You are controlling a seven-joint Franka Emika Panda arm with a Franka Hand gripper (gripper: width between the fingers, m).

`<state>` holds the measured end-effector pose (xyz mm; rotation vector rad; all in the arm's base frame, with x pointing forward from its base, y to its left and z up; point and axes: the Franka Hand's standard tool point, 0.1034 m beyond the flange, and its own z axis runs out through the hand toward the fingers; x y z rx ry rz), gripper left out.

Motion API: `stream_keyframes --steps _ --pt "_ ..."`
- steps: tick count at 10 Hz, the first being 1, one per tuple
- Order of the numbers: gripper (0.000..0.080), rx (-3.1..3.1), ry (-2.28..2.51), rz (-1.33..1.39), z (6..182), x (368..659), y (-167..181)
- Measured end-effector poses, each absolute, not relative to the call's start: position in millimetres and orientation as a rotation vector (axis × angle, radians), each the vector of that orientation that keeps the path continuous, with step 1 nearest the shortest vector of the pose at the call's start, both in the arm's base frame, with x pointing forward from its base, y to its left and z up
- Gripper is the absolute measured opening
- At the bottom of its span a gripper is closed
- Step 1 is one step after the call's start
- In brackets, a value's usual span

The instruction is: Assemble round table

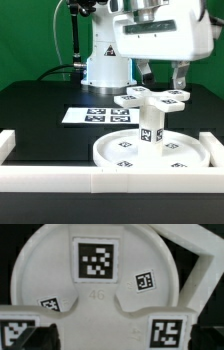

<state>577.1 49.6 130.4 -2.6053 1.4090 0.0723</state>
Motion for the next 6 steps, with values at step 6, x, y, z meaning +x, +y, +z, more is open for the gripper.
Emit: stream_keyframes --steps 6 --pt "0.0649 -2.941 0.584 -0.004 128.0 575.4 46.5"
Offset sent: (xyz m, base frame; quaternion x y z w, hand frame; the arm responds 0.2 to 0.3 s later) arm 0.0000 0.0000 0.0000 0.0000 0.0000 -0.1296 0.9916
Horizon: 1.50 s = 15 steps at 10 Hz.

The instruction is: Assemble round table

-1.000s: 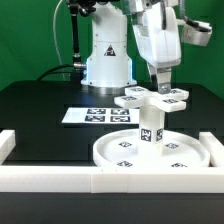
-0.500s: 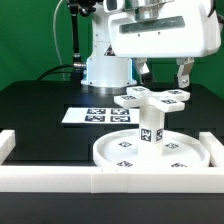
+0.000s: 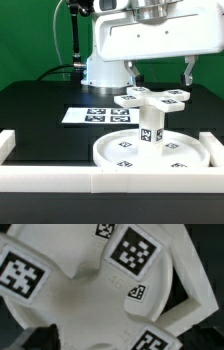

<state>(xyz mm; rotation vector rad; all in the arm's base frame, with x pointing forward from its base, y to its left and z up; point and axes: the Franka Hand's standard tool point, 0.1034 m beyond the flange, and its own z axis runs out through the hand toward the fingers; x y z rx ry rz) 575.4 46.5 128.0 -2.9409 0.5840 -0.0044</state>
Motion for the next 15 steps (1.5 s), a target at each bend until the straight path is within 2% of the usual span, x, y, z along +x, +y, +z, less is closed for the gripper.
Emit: stream_keyframes --steps 2,4,7,10,15 --pt "0.0649 -3.011 0.159 -0.034 128.4 578.1 43.0" --pt "0.0649 -3.014 -0.030 -0.049 133.5 579.6 43.3" --pt "0.0649 -3.006 -0.329 -0.065 131.0 578.8 42.2" --pt "0.0649 -2.937 -0.953 -0.090 128.0 577.5 45.6" --pt "0.0649 -2.781 -1.388 -0.097 129.6 579.2 40.6"
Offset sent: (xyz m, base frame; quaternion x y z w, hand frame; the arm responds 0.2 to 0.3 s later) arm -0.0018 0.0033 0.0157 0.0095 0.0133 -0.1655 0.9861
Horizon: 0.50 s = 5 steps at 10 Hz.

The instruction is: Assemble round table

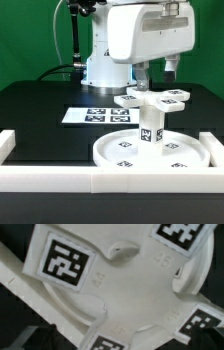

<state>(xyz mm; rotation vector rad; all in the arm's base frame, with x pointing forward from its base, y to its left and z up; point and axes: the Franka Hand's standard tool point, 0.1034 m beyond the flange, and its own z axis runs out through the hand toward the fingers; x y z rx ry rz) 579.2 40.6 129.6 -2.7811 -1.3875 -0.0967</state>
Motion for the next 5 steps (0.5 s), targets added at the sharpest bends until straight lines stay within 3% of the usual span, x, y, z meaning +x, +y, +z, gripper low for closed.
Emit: stream_keyframes --steps 5 --pt "0.0649 -2.626 -1.700 -0.098 118.9 564.1 36.3"
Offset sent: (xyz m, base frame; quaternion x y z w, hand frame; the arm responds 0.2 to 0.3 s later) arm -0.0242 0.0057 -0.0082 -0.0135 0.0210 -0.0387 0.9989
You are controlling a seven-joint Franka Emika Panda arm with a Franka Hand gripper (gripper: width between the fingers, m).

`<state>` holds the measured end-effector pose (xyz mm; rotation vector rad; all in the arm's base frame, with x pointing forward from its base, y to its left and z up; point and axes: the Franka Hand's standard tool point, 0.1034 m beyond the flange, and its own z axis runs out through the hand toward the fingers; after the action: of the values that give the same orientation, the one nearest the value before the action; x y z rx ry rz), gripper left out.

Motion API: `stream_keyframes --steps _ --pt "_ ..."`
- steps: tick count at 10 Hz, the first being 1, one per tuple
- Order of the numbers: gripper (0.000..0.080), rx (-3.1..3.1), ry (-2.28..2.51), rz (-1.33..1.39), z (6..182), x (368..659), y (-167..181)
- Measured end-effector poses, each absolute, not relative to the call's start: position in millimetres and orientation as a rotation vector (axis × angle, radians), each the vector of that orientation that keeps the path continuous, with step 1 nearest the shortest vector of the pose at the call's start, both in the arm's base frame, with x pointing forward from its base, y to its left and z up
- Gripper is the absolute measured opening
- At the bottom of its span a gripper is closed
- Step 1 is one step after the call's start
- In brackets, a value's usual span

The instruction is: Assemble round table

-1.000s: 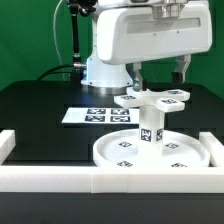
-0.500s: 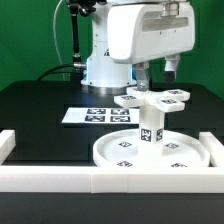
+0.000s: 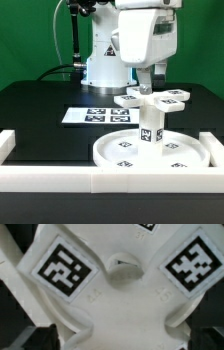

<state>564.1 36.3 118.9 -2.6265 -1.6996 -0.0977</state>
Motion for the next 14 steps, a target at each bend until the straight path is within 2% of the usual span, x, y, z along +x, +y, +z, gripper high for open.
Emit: stream_keyframes --steps 11,12,13,14 --pt "0.0649 -2.641 -1.657 -0.060 101.0 558.7 35.3" --pt "0.0525 -2.641 -1.657 -0.060 101.1 558.8 34.5" --pt "0.0440 -2.643 -1.654 -0.061 101.2 559.0 33.0" --pt "0.0440 -2.644 -1.653 -0.061 101.2 559.0 33.0"
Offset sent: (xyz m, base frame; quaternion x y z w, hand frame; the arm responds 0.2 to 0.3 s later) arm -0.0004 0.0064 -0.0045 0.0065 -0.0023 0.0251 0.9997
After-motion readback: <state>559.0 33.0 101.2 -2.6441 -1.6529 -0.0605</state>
